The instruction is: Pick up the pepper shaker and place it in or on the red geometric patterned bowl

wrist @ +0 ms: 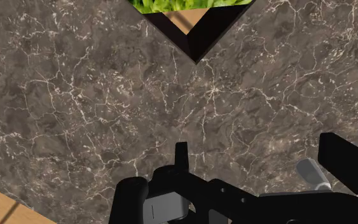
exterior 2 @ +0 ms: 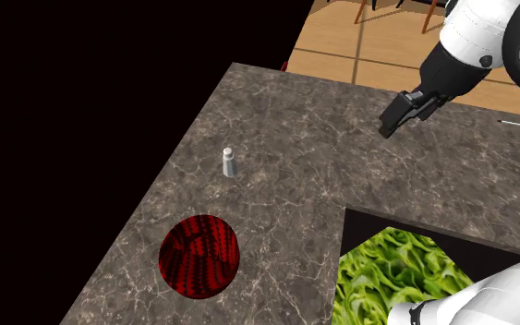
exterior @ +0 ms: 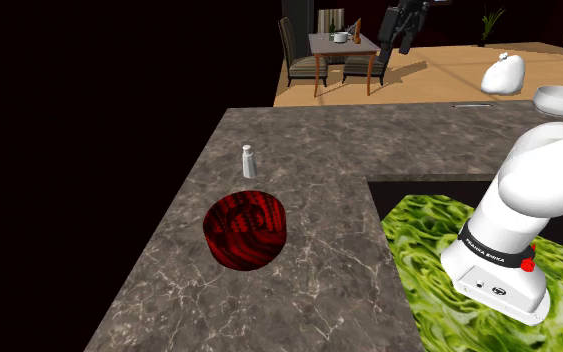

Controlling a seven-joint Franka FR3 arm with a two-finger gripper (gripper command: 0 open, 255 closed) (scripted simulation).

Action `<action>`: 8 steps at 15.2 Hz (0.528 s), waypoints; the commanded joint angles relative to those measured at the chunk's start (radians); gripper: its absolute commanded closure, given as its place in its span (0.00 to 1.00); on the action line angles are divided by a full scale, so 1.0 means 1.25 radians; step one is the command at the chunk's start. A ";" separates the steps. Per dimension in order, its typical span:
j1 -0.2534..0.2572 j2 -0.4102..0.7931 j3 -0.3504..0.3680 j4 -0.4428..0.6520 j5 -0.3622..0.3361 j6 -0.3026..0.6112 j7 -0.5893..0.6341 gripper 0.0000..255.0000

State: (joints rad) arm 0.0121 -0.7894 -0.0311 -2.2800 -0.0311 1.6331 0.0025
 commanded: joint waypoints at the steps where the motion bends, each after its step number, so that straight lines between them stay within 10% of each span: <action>1: 0.000 0.000 0.000 0.000 0.000 0.000 0.000 0.00; 8: 0.011 0.151 0.071 0.011 0.047 0.116 0.116 0.00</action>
State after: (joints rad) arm 0.0229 -0.6302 0.0431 -2.2712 0.0193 1.7565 0.1236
